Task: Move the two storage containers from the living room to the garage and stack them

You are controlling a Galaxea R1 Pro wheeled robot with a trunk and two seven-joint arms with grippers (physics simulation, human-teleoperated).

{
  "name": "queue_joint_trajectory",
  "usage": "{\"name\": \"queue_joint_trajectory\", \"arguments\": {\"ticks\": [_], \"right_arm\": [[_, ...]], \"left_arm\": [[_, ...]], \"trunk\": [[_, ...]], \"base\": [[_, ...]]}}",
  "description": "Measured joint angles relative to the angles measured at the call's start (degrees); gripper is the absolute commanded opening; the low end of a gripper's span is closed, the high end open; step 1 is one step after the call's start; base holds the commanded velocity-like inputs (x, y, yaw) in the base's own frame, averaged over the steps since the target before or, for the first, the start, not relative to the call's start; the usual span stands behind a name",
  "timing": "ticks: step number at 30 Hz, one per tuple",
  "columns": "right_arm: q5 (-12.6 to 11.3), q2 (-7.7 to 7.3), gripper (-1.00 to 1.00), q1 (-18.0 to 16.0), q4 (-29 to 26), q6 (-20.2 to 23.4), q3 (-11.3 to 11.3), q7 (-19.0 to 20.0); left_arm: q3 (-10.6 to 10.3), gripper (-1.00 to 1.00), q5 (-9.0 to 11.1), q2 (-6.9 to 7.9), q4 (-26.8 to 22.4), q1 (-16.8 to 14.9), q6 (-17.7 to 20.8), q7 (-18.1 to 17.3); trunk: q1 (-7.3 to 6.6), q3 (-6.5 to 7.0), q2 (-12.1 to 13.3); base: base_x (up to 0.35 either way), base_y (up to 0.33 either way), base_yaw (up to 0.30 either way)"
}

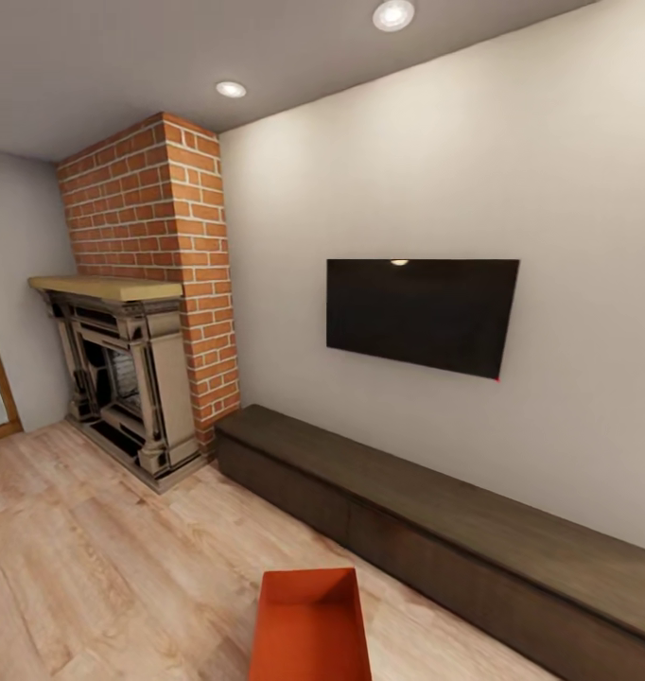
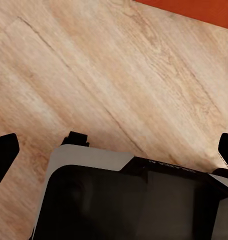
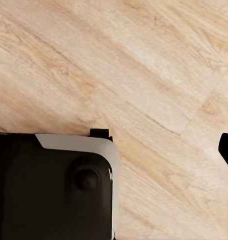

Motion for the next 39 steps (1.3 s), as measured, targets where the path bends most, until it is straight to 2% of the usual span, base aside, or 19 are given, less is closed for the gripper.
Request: {"name": "queue_joint_trajectory", "arguments": {"ticks": [18, 27, 39], "right_arm": [[-0.1, 0.15, 1.00, 0.0, 0.0, 0.2, -0.1, 0.1], [0.0, 0.14, 1.00, 0.0, 0.0, 0.2, 0.1, 0.0], [0.5, -0.32, 1.00, 0.0, 0.0, 0.3, 0.2, 0.6]], "left_arm": [[0.0, 1.00, 0.0, 0.02, 0.0, 0.0, 0.0, 0.0], [0.0, 1.00, -0.1, 0.00, -0.1, 0.0, -0.1, 0.0], [0.0, 1.00, -0.1, 0.00, -0.1, 0.0, -0.1, 0.0]], "trunk": [[0.00, 0.00, 0.0], [0.03, 0.00, 0.0], [0.03, 0.00, 0.0]], "base": [[0.311, 0.000, 0.000], [0.007, 0.000, 0.230], [0.000, 0.000, 0.024]]}}
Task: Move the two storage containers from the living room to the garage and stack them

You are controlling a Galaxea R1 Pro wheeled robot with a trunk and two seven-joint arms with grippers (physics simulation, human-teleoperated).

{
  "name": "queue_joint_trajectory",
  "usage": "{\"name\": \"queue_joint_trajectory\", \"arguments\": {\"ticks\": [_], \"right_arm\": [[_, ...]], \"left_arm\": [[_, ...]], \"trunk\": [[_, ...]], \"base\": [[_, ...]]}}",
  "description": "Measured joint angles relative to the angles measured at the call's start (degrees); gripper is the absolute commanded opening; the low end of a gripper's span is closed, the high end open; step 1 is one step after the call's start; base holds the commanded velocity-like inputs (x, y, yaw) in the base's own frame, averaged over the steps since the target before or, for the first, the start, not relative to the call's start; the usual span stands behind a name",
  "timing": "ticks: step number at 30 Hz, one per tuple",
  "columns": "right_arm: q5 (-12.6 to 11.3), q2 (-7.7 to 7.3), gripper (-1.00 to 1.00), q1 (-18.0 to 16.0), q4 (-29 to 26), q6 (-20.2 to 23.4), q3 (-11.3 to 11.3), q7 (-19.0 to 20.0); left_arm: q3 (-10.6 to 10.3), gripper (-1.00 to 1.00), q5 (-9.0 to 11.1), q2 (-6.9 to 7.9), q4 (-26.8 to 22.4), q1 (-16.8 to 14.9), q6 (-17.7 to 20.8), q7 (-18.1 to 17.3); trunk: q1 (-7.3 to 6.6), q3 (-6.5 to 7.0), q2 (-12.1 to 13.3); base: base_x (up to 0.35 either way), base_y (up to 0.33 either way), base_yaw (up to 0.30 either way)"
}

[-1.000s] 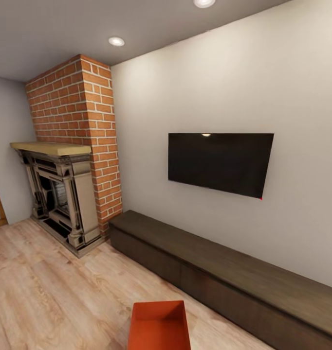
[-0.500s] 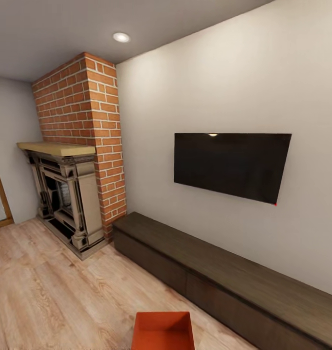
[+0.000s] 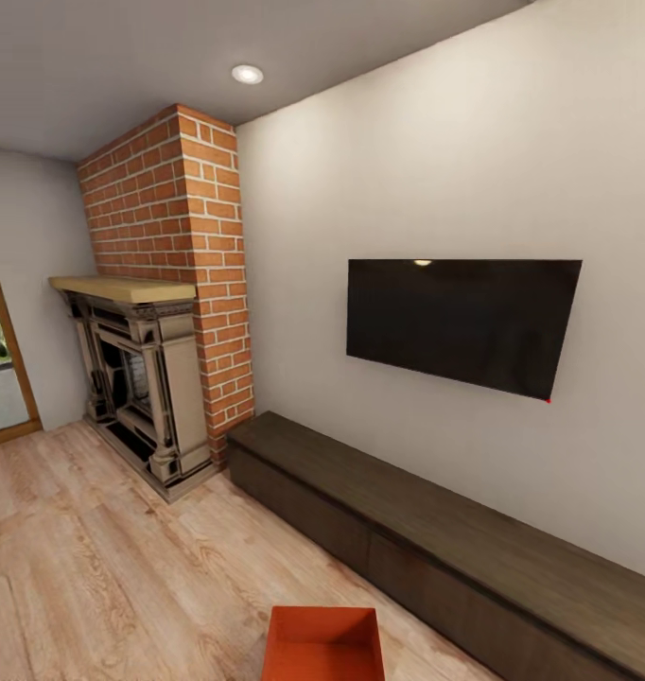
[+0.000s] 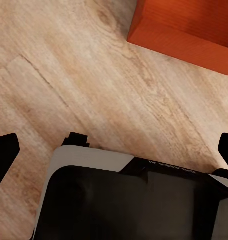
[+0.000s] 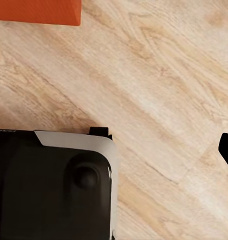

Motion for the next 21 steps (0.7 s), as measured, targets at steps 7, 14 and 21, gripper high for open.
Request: {"name": "queue_joint_trajectory", "arguments": {"ticks": [7, 14, 21], "right_arm": [[0.1, -0.01, 1.00, 0.0, 0.0, 0.0, 0.0, 0.0], [0.1, 0.24, 1.00, 0.0, 0.0, -0.1, -0.1, -0.5], [0.0, 0.27, 1.00, 0.0, 0.0, -0.1, -0.1, -0.5]], "left_arm": [[0.0, 1.00, -0.1, 0.00, 0.0, 0.0, 0.0, 0.0], [0.0, 1.00, 0.0, 0.00, 0.0, 0.0, 0.0, 0.0], [0.0, 1.00, 0.0, 0.00, 0.0, 0.0, 0.0, 0.0]], "trunk": [[0.00, 0.00, 0.0], [-0.03, 0.00, 0.0], [-0.01, 0.00, 0.0]], "base": [[0.003, 0.000, 0.000], [0.210, 0.040, 0.000], [0.141, 0.028, 0.000]]}}
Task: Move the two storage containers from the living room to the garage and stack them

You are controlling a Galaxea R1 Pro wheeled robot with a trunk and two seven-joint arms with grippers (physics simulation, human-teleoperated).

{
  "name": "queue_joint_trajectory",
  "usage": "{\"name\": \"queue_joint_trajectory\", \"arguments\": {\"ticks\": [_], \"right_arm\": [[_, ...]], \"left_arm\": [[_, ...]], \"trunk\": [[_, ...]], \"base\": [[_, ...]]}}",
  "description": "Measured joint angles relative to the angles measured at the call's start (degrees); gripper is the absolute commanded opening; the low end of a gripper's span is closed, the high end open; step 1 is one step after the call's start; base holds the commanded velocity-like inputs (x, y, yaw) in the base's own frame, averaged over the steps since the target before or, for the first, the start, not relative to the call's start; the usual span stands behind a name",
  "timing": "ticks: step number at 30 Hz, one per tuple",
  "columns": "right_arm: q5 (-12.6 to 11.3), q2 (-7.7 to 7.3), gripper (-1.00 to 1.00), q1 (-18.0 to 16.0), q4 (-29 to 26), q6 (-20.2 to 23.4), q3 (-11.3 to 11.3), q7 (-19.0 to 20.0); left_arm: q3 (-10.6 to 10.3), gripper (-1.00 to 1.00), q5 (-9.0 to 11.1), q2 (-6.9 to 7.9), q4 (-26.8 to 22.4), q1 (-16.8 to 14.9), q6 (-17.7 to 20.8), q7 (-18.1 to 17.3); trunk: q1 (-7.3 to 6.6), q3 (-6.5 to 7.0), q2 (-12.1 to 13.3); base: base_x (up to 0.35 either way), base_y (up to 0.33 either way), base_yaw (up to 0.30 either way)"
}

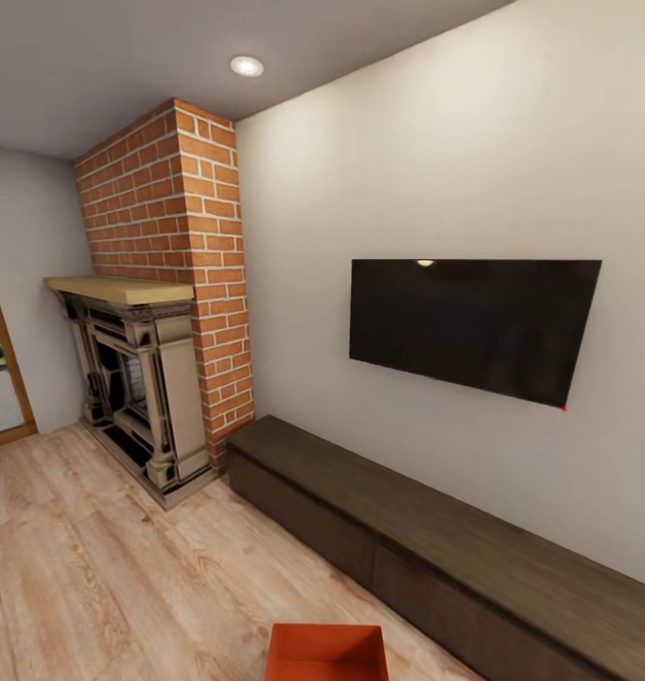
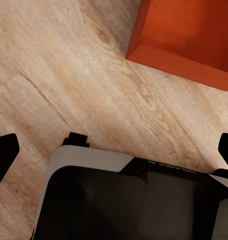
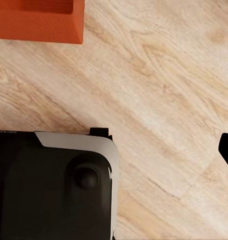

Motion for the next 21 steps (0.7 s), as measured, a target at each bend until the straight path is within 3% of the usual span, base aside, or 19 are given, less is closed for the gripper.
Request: {"name": "queue_joint_trajectory", "arguments": {"ticks": [21], "right_arm": [[-0.2, 0.10, 1.00, 0.0, 0.0, 0.1, 0.0, 0.0]], "left_arm": [[0.0, 1.00, -0.1, 0.00, 0.0, 0.0, 0.0, 0.0]], "trunk": [[0.01, -0.09, 0.0]], "base": [[0.005, 0.001, -0.037]]}}
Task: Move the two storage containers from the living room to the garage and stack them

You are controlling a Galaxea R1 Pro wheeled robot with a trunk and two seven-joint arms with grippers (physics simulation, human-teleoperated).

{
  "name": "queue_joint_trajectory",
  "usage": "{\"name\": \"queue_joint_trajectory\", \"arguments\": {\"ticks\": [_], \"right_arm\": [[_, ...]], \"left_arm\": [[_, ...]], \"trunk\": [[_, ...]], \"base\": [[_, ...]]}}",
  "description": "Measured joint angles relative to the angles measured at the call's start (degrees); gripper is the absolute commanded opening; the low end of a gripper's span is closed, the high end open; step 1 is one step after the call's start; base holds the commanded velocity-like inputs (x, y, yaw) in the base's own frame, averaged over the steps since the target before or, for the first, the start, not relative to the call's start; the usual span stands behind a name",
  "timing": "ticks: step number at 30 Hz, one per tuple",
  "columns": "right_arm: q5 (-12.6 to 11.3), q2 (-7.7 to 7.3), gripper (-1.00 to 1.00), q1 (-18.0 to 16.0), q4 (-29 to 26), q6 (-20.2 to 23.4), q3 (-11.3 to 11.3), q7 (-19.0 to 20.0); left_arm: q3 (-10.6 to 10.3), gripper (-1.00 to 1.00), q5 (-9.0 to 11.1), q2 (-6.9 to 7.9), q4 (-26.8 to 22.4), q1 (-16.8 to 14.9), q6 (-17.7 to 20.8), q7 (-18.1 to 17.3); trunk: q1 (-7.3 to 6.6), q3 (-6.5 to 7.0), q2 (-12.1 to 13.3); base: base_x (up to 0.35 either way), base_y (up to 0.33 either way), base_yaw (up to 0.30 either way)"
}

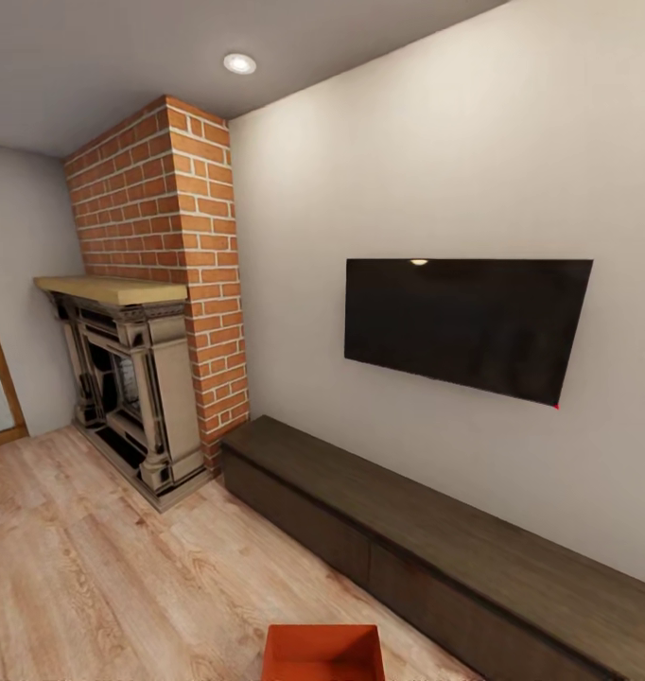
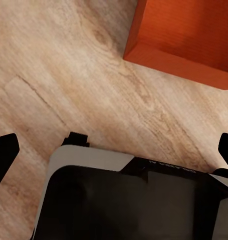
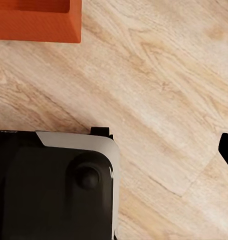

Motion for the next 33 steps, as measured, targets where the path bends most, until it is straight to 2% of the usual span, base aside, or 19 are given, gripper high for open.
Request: {"name": "queue_joint_trajectory", "arguments": {"ticks": [9, 33], "right_arm": [[0.1, -0.41, 1.00, 0.0, 0.0, 0.0, 0.1, 0.0], [0.0, -0.16, 1.00, 0.0, 0.0, 0.0, -0.2, 0.6]], "left_arm": [[0.0, 1.00, -0.1, -0.03, -0.2, 0.0, 0.0, 0.0], [-0.5, 1.00, -0.8, 0.64, -0.7, 0.0, 0.0, 0.0]], "trunk": [[0.00, -0.75, 0.0], [0.00, -2.95, 0.0]], "base": [[0.000, 0.000, 0.000], [0.000, 0.000, 0.000]]}}
